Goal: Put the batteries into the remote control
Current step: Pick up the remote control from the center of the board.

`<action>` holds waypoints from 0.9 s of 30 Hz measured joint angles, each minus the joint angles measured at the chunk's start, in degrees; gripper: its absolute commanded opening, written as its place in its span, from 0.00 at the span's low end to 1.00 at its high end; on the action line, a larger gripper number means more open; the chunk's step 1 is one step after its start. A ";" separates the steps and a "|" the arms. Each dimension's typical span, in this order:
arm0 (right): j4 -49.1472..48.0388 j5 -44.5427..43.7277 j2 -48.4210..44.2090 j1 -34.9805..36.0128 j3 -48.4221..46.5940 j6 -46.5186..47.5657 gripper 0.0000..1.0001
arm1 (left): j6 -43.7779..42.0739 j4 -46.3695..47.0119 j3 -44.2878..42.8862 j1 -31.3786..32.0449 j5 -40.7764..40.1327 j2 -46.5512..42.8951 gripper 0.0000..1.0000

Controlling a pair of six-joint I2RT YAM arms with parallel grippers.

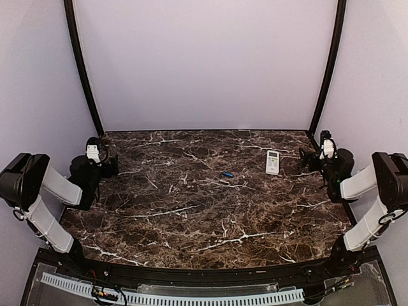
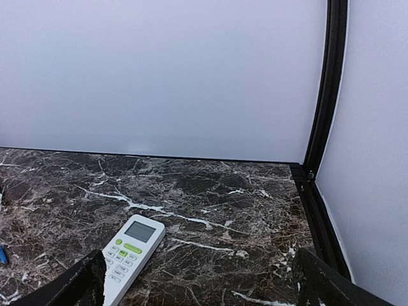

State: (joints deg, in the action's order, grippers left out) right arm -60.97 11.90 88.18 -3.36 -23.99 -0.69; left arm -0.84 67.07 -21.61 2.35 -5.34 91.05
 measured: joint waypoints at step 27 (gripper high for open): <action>64.50 -11.39 -4.52 18.03 -31.71 -24.04 0.98 | 1.31 -26.40 -18.10 2.36 -4.57 -12.72 0.98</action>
State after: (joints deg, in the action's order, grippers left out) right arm 3.53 0.51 83.66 14.68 -55.70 -24.73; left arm 0.47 40.66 -39.70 4.71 -9.91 78.32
